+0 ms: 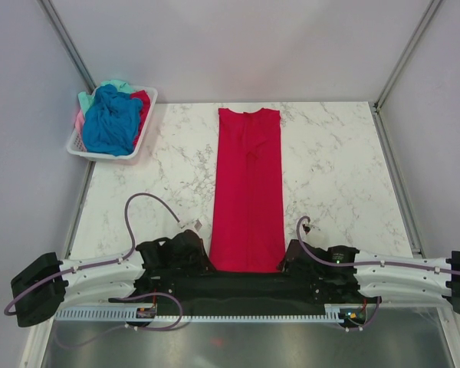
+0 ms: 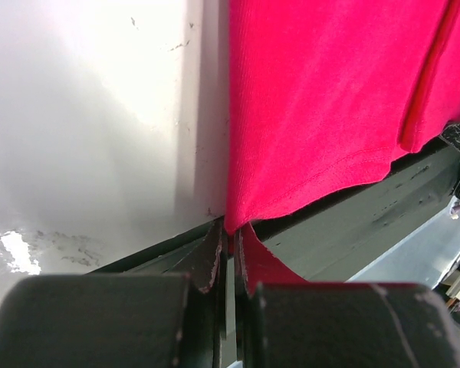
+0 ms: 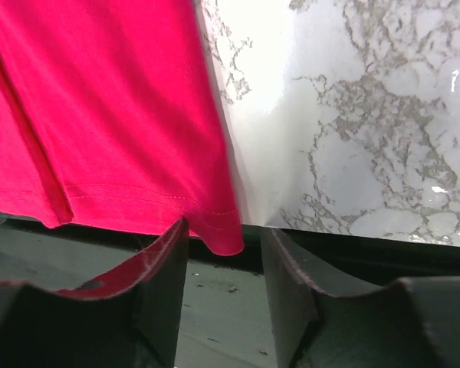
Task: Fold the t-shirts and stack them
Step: Fold the tshirt
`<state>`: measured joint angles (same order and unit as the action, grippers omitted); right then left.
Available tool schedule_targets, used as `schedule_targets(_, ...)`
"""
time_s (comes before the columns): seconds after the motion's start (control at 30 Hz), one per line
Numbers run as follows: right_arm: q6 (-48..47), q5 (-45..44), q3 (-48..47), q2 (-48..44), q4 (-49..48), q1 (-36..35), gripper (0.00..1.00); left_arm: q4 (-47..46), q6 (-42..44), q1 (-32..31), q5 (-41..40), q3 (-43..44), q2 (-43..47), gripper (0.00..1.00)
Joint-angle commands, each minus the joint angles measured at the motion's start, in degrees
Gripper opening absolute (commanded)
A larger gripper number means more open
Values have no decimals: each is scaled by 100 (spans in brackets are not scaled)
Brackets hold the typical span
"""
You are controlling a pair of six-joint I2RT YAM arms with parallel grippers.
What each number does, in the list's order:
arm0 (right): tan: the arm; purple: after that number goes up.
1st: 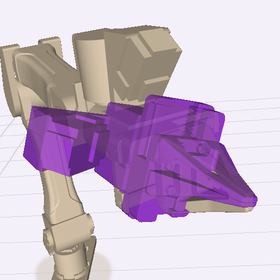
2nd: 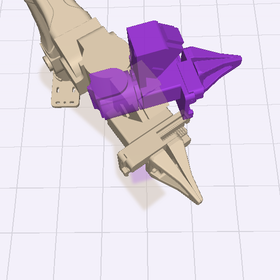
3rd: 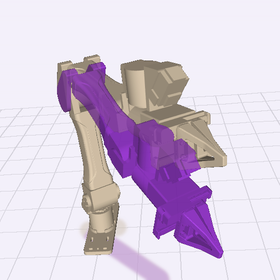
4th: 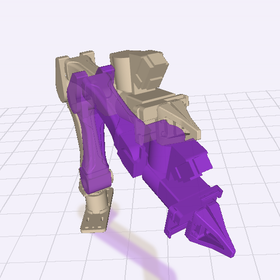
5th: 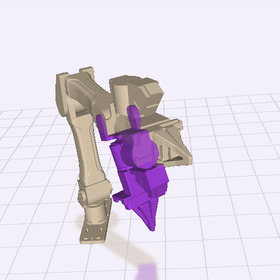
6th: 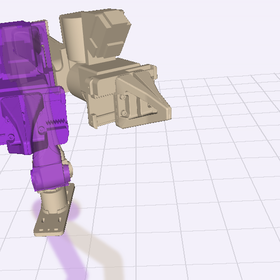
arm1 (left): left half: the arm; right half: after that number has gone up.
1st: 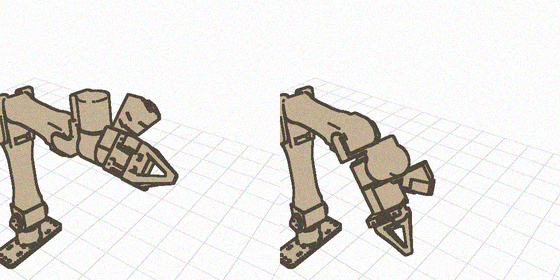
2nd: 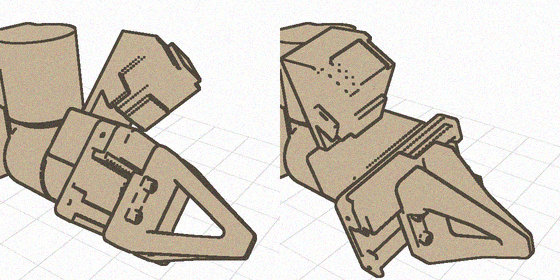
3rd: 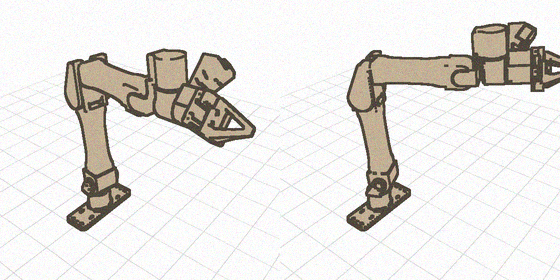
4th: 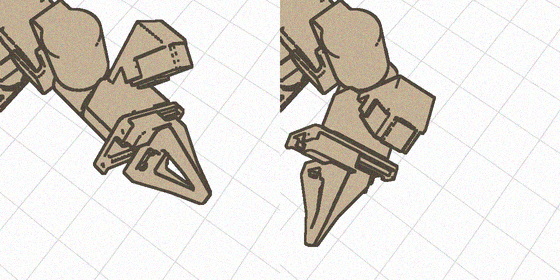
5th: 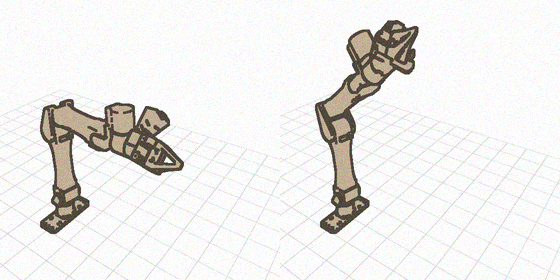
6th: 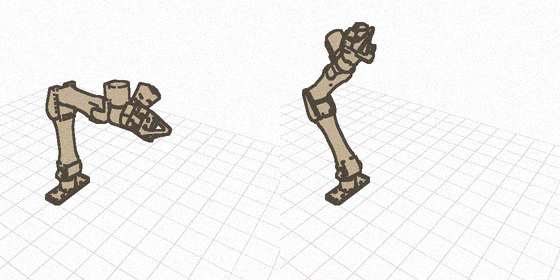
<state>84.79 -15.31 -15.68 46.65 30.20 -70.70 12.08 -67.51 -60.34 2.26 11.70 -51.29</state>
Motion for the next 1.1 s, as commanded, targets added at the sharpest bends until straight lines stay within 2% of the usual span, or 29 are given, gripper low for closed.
schedule_targets(0.0,11,-578,30,-121,-22,-6,47,14,-193,13,-7,-107,57,2)
schedule_targets(0.13,-94,-666,4,-183,-58,-6,35,23,-193,22,2,-160,119,2)
schedule_targets(0.23,-191,-640,-31,-157,-128,-6,21,14,-175,22,20,-160,128,2)
schedule_targets(0.33,-340,-491,-14,-52,-294,-5,2,14,-140,22,81,-125,110,2)
schedule_targets(0.37,-402,-369,-14,1,-365,3,0,14,-131,13,142,-125,119,2)
schedule_targets(0.5,-359,-34,83,203,-567,-163,0,-3,-228,-109,345,-116,207,2)
schedule_targets(0.63,54,-173,-136,440,-559,-987,0,136,-386,-294,459,-90,566,2)
schedule_targets(0.77,257,-630,-838,880,185,-1420,0,609,-272,-303,495,182,769,2)
schedule_targets(0.9,205,-1411,-1743,1127,1031,-1403,0,1349,44,-303,170,1024,752,2)
schedule_targets(1.07,-724,-1853,-2421,1065,1243,-736,0,2052,711,-295,-426,2245,366,2)
